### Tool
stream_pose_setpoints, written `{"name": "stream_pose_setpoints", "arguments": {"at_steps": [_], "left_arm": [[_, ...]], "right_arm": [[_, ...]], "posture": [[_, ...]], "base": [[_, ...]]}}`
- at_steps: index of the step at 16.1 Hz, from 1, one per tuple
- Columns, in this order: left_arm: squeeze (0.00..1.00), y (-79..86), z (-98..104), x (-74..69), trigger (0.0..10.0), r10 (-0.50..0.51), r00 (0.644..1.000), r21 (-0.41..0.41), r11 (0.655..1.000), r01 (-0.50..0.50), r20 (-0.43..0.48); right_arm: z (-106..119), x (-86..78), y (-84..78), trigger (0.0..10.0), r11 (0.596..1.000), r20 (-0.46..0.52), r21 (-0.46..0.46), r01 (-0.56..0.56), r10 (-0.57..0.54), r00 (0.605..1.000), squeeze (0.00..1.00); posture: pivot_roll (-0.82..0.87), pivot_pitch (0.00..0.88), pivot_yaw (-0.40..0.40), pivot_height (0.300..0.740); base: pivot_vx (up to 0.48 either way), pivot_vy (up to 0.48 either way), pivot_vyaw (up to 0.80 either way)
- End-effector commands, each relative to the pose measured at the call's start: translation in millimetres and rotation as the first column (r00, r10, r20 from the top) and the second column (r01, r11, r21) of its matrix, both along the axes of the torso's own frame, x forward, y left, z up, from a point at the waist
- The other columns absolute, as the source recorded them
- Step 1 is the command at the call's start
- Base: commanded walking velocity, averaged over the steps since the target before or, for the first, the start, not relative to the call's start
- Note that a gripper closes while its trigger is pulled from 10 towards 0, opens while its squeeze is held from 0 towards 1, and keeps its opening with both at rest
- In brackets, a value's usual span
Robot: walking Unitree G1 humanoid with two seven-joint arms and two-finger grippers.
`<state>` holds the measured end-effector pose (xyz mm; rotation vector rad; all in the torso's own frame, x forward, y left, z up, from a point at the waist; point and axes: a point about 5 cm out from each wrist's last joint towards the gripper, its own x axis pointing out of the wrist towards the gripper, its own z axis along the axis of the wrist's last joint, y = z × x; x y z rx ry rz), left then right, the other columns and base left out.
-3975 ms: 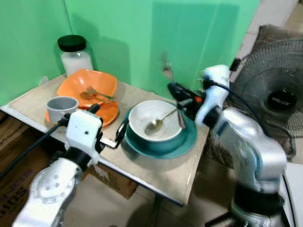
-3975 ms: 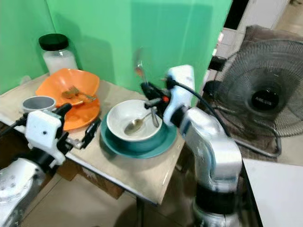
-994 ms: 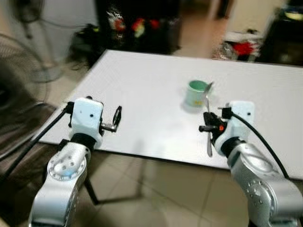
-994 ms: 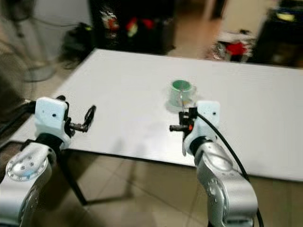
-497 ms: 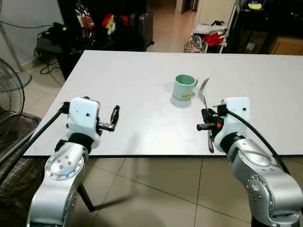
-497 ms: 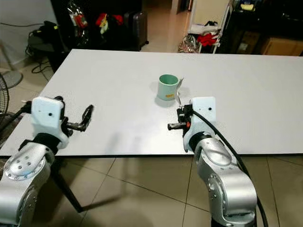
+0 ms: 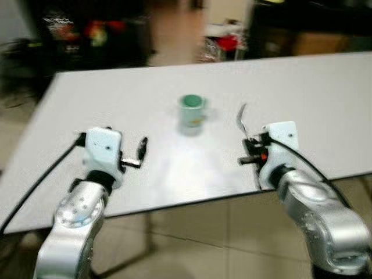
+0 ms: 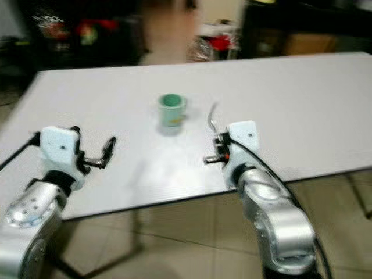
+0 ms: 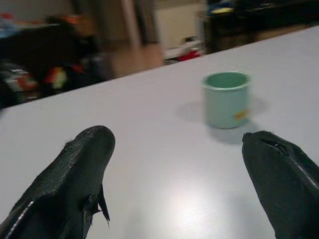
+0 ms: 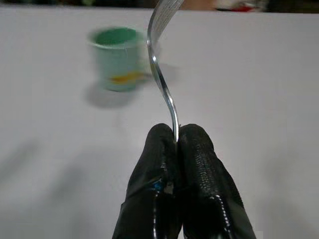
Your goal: Setting the table
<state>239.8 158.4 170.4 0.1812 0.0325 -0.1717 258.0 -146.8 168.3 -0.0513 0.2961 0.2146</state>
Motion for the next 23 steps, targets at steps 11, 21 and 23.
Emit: {"name": "stream_pose_setpoints", "arguments": {"at_steps": [11,21,23], "left_arm": [[0.0,0.6,-8,-16.6,10.0,-0.094,0.994,0.03,0.995,0.096,-0.051],[0.0,-8.2,-7,-21.6,10.0,-0.353,0.928,0.06,0.931,0.361,-0.117],[0.0,-10.2,-8,-24.8,10.0,-0.388,0.912,0.054,0.916,0.398,-0.133]], "right_arm": [[-16,15.2,-7.3,10.0,0.962,-0.13,-0.272,-0.013,-0.023,0.991,0.0],[-40,60.4,9.2,10.0,0.941,-0.246,-0.337,0.018,-0.106,0.963,0.0],[-43,65.4,12.6,10.0,0.942,-0.248,-0.335,0.026,-0.115,0.962,0.0]], "posture": [[-0.1,0.0,-0.011,0.74],[-0.09,0.0,0.002,0.74],[-0.09,0.0,0.003,0.74]], "base": [[0.096,0.0,0.0],[0.0,0.0,0.0],[0.0,0.0,0.0]]}}
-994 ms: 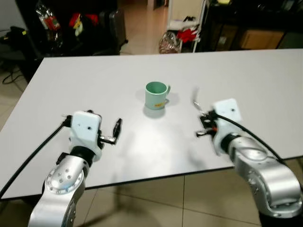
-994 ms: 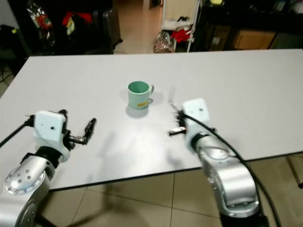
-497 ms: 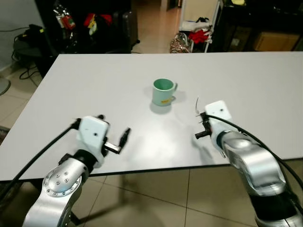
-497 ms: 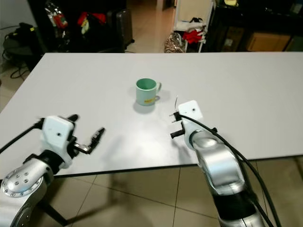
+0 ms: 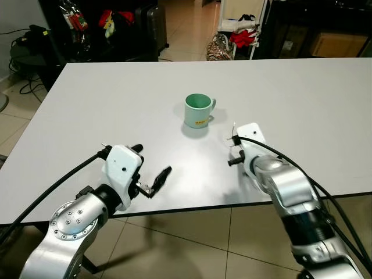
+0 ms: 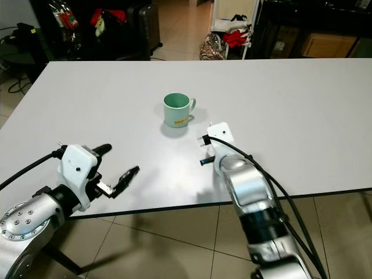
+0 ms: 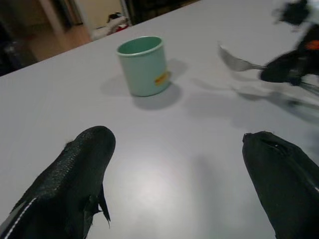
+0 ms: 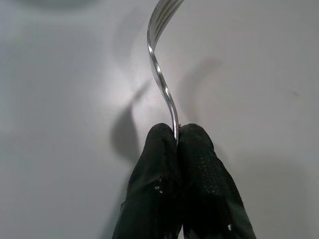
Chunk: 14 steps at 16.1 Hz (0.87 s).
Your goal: Setting the table
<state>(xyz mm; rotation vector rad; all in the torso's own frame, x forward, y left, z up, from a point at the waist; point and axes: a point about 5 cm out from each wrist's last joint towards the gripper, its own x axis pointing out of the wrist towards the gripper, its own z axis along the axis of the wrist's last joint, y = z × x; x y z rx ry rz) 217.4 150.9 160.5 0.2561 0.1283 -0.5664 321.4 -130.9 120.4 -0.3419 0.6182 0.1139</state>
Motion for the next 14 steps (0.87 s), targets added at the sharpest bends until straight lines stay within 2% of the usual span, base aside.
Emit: {"name": "stream_pose_setpoints", "arguments": {"at_steps": [1,10,14], "left_arm": [[0.0,-2.7,2,-4.0,10.0,-0.04,0.999,0.01,0.999,0.04,-0.007],[0.0,2.0,-4,-11.2,10.0,-0.08,0.995,0.035,0.996,0.082,-0.055],[0.0,1.6,-4,-11.9,10.0,-0.088,0.994,0.034,0.995,0.09,-0.062]], "right_arm": [[1,7.5,0.1,10.0,1.0,0.023,-0.002,0.019,-0.019,1.0,0.0],[-7,30.2,3.1,10.0,0.997,0.027,-0.077,0.023,-0.021,0.999,0.0],[-12,31.7,-2.3,10.0,0.995,-0.002,-0.102,0.024,-0.024,1.0,0.0]], "posture": [[-0.09,0.0,0.008,0.74],[-0.08,0.0,-0.003,0.74],[-0.08,0.0,-0.002,0.74]], "base": [[0.0,0.0,0.0],[0.0,0.0,0.0],[0.0,0.0,0.0]]}}
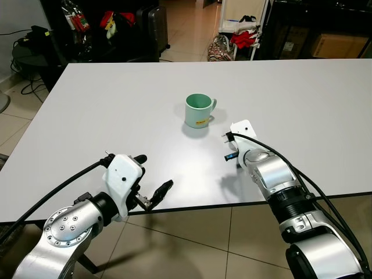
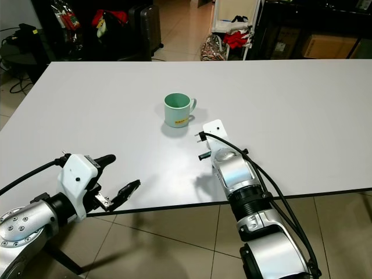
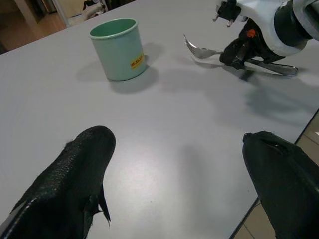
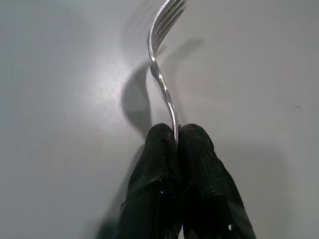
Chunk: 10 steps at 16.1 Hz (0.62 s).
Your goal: Setting the table
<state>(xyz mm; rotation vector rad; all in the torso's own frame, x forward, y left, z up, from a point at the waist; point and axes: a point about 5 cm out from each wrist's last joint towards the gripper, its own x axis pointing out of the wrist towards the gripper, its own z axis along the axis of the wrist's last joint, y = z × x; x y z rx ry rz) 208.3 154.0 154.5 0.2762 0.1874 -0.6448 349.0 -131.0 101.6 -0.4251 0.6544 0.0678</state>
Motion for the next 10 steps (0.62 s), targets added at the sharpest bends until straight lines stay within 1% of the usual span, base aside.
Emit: {"name": "stream_pose_setpoints", "arguments": {"at_steps": [1,3,4,5,6,10], "left_arm": [[0.0,-1.8,1.4,-2.9,10.0,-0.019,1.0,0.005,1.0,0.019,-0.001],[0.0,-2.8,0.8,-3.1,10.0,-0.025,1.0,0.005,1.0,0.025,-0.005],[0.0,-2.9,0.7,-3.1,10.0,-0.027,1.0,0.006,1.0,0.027,-0.006],[0.0,-3.0,0.6,-3.1,10.0,-0.027,1.0,0.007,1.0,0.027,-0.007],[0.0,-2.7,0.7,-3.0,10.0,-0.026,1.0,0.009,1.0,0.026,-0.006],[0.0,-1.5,0.3,-3.2,10.0,-0.022,1.0,0.017,1.0,0.022,-0.005]], "right_arm": [[4.6,3.9,-2.9,10.0,1.0,0.017,-0.01,0.0,0.0,1.0,0.0],[1.7,4.5,-3.4,10.0,1.0,0.002,-0.005,0.005,-0.005,1.0,0.0],[0.9,4.6,-3.4,10.0,1.0,-0.006,-0.002,0.008,-0.008,1.0,0.04],[0.5,5.0,-3.3,10.0,1.0,-0.008,0.0,0.009,-0.009,1.0,0.59],[0.0,5.3,-3.3,10.0,1.0,-0.011,0.0,0.01,-0.01,1.0,0.99],[-0.4,6.6,-2.9,10.0,1.0,-0.008,0.012,0.004,-0.004,1.0,1.0]], "posture": [[-0.08,0.0,-0.002,0.74],[-0.08,0.0,0.0,0.74],[-0.08,0.0,0.001,0.74],[-0.08,0.0,0.001,0.74],[-0.08,0.0,0.0,0.74],[-0.08,0.0,-0.002,0.74]], "base": [[0.0,0.0,0.0],[0.0,0.0,0.0],[0.0,0.0,0.0],[0.0,0.0,0.0],[0.0,0.0,0.0],[0.0,0.0,0.0]]}}
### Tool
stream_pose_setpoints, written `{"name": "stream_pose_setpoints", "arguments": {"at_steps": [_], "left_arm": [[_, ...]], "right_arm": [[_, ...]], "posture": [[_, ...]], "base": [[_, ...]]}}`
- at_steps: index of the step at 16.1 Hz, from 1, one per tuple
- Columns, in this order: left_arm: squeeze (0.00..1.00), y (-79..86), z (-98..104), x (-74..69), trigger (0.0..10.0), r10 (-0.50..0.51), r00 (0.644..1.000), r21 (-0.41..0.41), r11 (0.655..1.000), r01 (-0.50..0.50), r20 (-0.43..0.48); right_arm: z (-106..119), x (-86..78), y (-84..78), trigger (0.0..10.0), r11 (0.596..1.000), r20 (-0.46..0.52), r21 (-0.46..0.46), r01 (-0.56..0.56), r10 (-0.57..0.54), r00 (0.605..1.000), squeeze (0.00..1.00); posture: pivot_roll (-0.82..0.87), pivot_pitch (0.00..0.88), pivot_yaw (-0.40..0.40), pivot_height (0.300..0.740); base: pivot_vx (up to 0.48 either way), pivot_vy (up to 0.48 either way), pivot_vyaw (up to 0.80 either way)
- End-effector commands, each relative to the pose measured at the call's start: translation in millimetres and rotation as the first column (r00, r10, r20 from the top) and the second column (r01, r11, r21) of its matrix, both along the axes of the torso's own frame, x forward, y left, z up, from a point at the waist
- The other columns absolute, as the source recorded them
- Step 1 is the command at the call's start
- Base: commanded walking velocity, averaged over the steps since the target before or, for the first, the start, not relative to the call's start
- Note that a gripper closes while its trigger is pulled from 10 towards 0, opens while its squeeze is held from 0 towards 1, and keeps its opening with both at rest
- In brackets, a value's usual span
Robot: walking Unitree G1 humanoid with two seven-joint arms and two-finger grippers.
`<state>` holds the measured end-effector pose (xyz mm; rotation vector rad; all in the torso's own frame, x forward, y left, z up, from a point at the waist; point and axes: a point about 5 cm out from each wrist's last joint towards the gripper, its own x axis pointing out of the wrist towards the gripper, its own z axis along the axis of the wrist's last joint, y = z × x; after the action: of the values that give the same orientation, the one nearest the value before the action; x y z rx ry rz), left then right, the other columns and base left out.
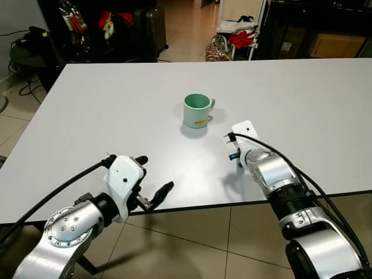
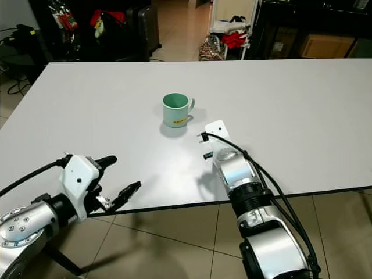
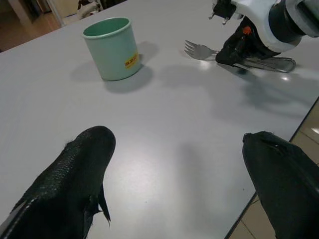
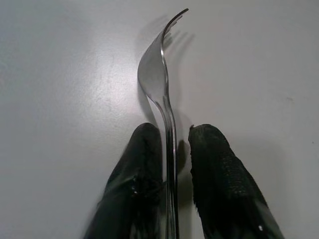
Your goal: Setting the table
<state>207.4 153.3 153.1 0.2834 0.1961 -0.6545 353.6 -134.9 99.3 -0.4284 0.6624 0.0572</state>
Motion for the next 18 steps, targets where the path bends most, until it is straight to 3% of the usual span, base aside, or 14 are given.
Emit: {"name": "stream_pose_setpoints", "arguments": {"at_steps": [1,9,14,16,17,18], "left_arm": [[0.0,-0.5,1,-2.2,10.0,-0.012,1.0,0.011,1.0,0.012,0.002],[0.0,4.4,1,-1.3,10.0,-0.002,1.0,0.033,0.999,0.002,0.004],[0.0,5.8,0,-1.8,10.0,0.004,1.0,0.037,0.999,-0.004,0.0],[0.0,5.4,0,-1.8,10.0,0.001,1.0,0.036,0.999,-0.001,0.0],[0.0,4.9,0,-2.0,10.0,-0.004,1.0,0.037,0.999,0.004,0.0],[0.0,4.1,1,-2.3,10.0,-0.01,1.0,0.035,0.999,0.01,0.001]], "right_arm": [[3,2.7,1.3,10.0,1.0,0.003,0.027,-0.009,0.009,1.0,1.0],[27,4.8,14.9,10.0,0.994,0.069,0.073,-0.08,0.075,0.995,1.0],[22,-2.4,19.1,10.0,0.99,0.041,0.084,-0.116,0.113,0.993,1.0],[23,-2.8,18.4,10.0,0.99,0.047,0.086,-0.116,0.112,0.993,0.55],[23,-2.7,16.2,10.0,0.991,0.047,0.082,-0.109,0.106,0.993,0.0],[22,-2.2,12.9,10.0,0.992,0.048,0.09,-0.093,0.089,0.995,0.0]], "posture": [[-0.08,0.0,-0.002,0.74],[-0.08,0.0,-0.006,0.74],[-0.08,0.0,-0.006,0.74],[-0.08,0.0,-0.005,0.74],[-0.08,0.0,-0.005,0.74],[-0.08,0.0,-0.001,0.74]], "base": [[0.0,0.0,0.0],[0.0,0.0,0.0],[0.0,0.0,0.0],[0.0,0.0,0.0],[0.0,0.0,0.0],[0.0,0.0,0.0]]}}
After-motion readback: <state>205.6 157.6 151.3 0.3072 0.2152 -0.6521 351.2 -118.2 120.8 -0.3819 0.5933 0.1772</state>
